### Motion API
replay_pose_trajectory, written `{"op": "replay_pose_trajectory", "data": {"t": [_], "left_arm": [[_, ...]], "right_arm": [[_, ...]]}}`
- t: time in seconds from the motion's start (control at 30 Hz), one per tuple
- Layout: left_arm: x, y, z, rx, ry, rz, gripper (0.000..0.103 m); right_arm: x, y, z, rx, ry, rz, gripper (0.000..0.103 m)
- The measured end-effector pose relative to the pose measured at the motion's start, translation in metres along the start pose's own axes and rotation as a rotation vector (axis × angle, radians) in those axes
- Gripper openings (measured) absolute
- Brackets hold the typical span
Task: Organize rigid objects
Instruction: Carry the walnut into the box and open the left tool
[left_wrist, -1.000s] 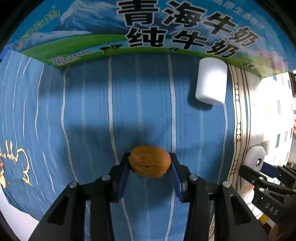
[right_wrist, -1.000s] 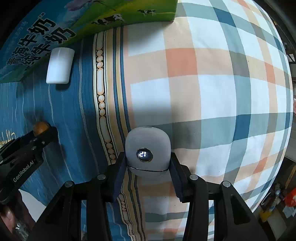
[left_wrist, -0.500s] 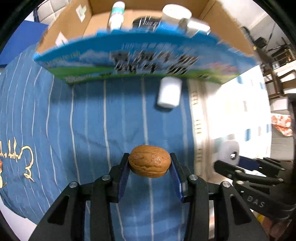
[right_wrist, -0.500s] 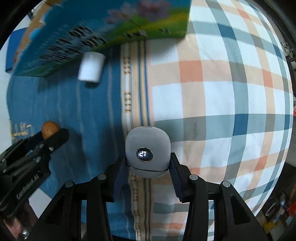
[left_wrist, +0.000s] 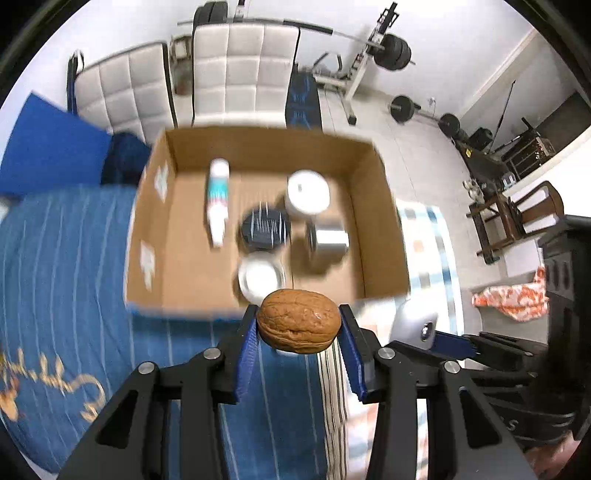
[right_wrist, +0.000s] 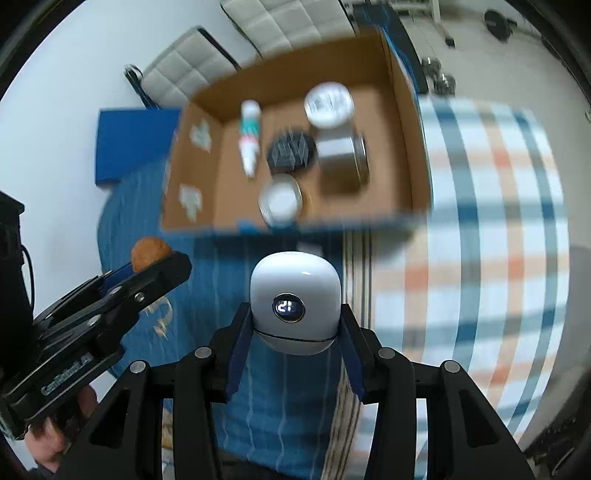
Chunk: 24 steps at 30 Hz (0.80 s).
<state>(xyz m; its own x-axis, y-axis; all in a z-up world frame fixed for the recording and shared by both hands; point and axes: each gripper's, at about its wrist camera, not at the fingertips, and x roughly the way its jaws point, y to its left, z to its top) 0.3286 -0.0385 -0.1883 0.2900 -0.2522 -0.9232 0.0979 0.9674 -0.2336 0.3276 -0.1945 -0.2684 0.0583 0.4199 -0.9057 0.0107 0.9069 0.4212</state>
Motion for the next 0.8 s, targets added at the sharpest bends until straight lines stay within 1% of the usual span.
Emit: {"op": "replay_pose_trajectory", "data": {"t": [0.03, 0.07, 0.13, 0.17, 0.2, 0.27, 0.37, 0.47, 0.53, 0.6, 0.67, 0.8], "left_arm": [[0.0, 0.004, 0.015, 0.001, -0.011, 0.007, 0.039], [0.004, 0.008, 0.027, 0.001, -0.015, 0.013, 0.039], [0.015, 0.016, 0.055, -0.004, -0.015, 0.026, 0.039], [0.023, 0.02, 0.072, -0.006, -0.012, 0.035, 0.039], [0.031, 0.023, 0.082, -0.004, -0.002, 0.042, 0.039], [0.054, 0.03, 0.107, -0.014, 0.02, 0.057, 0.039], [0.102, 0.041, 0.13, -0.024, 0.079, 0.077, 0.039], [0.141, 0.05, 0.14, -0.035, 0.141, 0.099, 0.039], [0.169, 0.056, 0.145, -0.049, 0.19, 0.105, 0.039], [0.192, 0.058, 0.146, -0.046, 0.234, 0.112, 0.039], [0.212, 0.06, 0.147, -0.041, 0.27, 0.132, 0.039], [0.231, 0.062, 0.148, -0.042, 0.31, 0.149, 0.039]], "right_arm": [[-0.005, 0.005, 0.011, -0.012, -0.013, -0.004, 0.048], [-0.016, 0.001, 0.029, -0.017, -0.035, -0.013, 0.048], [-0.018, 0.001, 0.051, -0.026, -0.059, -0.028, 0.048], [-0.018, -0.003, 0.07, -0.025, -0.08, -0.051, 0.048], [-0.018, -0.003, 0.082, -0.026, -0.09, -0.068, 0.048], [-0.007, -0.005, 0.113, -0.014, -0.107, -0.109, 0.048], [0.011, -0.014, 0.15, 0.013, -0.099, -0.155, 0.048], [0.044, -0.026, 0.186, 0.035, -0.066, -0.229, 0.048], [0.07, -0.034, 0.204, 0.042, -0.026, -0.286, 0.048], [0.092, -0.042, 0.211, 0.04, 0.01, -0.338, 0.048], [0.107, -0.047, 0.215, 0.038, 0.037, -0.366, 0.048], [0.13, -0.054, 0.212, 0.027, 0.082, -0.416, 0.048]]}}
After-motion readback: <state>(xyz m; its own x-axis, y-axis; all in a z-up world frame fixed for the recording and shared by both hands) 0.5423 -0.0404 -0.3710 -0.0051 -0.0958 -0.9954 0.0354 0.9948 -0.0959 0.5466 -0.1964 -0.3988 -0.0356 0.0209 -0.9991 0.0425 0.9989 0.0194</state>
